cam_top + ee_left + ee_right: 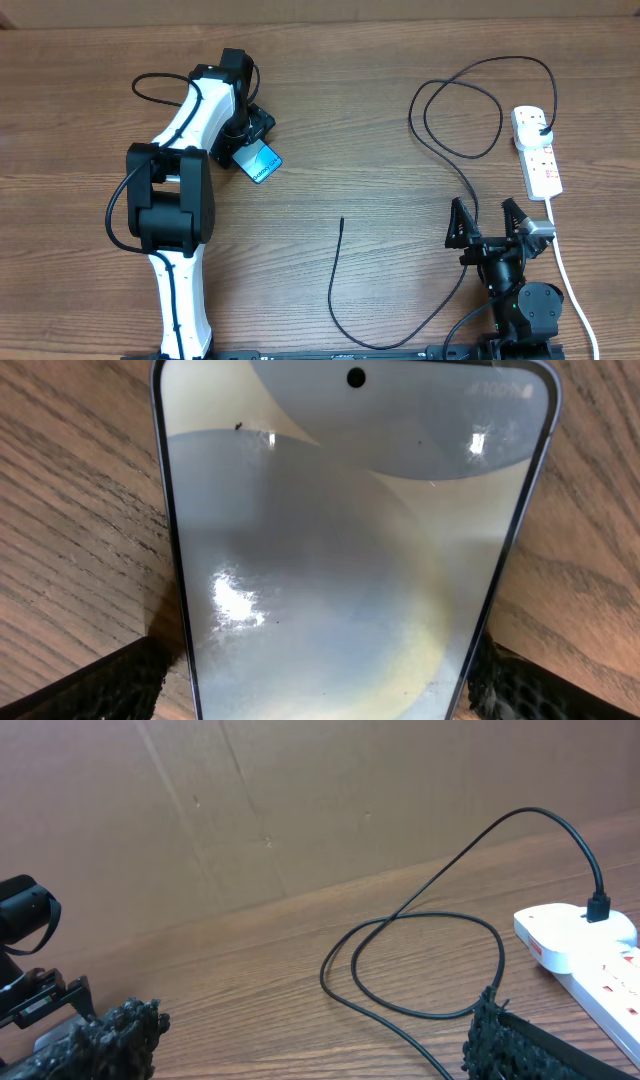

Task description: Plug charger to phone and switch on socket

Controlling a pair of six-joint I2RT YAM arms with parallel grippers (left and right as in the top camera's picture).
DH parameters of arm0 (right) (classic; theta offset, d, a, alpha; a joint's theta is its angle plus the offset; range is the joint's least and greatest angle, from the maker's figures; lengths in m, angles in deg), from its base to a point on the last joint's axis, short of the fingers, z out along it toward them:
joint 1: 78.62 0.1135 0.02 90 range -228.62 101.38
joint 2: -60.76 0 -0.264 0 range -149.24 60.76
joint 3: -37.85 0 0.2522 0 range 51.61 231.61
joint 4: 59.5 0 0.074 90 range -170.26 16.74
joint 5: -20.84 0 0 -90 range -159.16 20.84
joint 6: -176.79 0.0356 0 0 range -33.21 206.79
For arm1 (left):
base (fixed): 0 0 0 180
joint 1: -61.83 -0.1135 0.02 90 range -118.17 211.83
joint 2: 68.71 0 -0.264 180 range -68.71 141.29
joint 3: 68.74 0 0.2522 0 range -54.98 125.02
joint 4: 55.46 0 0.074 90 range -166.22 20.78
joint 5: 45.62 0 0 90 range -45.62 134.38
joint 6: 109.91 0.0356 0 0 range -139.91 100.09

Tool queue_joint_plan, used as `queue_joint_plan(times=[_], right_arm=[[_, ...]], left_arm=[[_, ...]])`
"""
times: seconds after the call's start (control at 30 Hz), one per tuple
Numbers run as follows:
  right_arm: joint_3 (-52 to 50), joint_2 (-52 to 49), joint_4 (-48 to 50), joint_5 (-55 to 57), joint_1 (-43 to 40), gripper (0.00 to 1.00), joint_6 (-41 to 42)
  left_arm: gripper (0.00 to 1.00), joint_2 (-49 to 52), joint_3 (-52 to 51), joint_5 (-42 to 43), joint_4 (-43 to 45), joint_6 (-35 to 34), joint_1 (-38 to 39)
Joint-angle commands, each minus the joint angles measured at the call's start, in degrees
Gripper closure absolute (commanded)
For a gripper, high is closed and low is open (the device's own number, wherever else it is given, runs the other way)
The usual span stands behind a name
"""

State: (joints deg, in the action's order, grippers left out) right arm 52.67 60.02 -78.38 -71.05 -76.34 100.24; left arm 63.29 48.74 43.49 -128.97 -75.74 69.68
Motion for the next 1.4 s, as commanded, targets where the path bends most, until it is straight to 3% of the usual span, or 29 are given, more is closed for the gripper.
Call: queue_joint_plan(times=[0.0, 1.37], right_arm=[[-0.6, 0.6, 0.3, 0.8, 0.3, 0.0, -0.4], [-0.6, 0.6, 0.3, 0.8, 0.3, 0.0, -0.4]], left_arm=[[0.0, 1.8, -2.4, 0.2, -0.1, -1.6, 0.0], [0.0, 1.8, -3.6, 0.1, 1.7, -1.6, 0.0]])
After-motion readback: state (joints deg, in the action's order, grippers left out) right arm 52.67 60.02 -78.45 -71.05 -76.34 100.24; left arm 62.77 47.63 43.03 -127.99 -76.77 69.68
